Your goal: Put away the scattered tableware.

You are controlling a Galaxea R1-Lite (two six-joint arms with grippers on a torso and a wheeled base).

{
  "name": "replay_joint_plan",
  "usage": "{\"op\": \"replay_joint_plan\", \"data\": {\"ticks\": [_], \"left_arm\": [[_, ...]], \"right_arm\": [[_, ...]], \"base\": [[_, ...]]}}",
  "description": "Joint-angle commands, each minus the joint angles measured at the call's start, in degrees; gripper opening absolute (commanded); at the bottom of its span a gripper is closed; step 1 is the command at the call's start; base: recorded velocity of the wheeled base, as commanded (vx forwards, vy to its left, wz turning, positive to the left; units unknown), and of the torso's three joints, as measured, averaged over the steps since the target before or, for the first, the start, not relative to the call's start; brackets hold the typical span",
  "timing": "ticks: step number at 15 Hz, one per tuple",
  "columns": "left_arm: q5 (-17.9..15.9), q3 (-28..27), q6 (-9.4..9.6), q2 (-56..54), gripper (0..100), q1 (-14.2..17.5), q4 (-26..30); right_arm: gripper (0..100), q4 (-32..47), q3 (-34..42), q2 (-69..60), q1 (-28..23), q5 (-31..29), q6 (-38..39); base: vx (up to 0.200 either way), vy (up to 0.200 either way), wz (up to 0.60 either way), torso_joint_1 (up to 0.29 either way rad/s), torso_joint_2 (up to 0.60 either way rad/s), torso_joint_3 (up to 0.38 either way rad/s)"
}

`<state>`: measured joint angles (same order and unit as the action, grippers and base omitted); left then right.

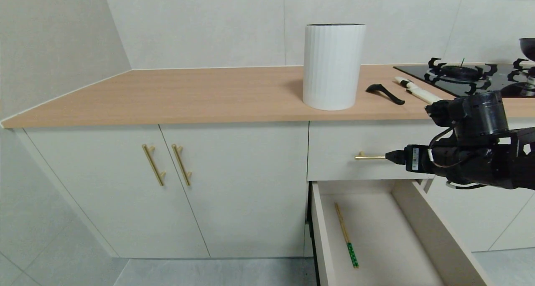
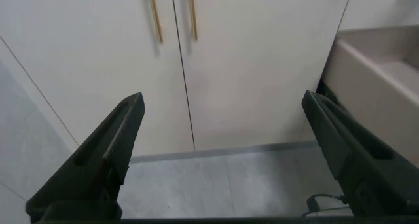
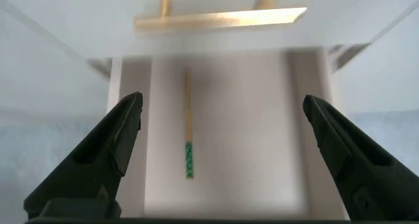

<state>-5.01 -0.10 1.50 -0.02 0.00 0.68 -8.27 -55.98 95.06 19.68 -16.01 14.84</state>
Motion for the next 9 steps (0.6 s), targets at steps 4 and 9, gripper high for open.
{"op": "replay_joint_plan", "data": {"ticks": [4,9], "left_arm": [[0.0,0.01,-0.01,0.02,100,0.0,0.02],[0.0,0.01,-0.01,0.02,100,0.0,0.02]], "right_arm": [[100,0.0,0.08,-0.32,0.01,0.1,-0.33],[100,0.0,0.34,-0.14,0.01,0.1,-0.33]], "base": [[0.0,0.0,0.0,0.166,-0.5,-0.292],[0.0,0.0,0.0,0.193,-0.47,-0.283]]}}
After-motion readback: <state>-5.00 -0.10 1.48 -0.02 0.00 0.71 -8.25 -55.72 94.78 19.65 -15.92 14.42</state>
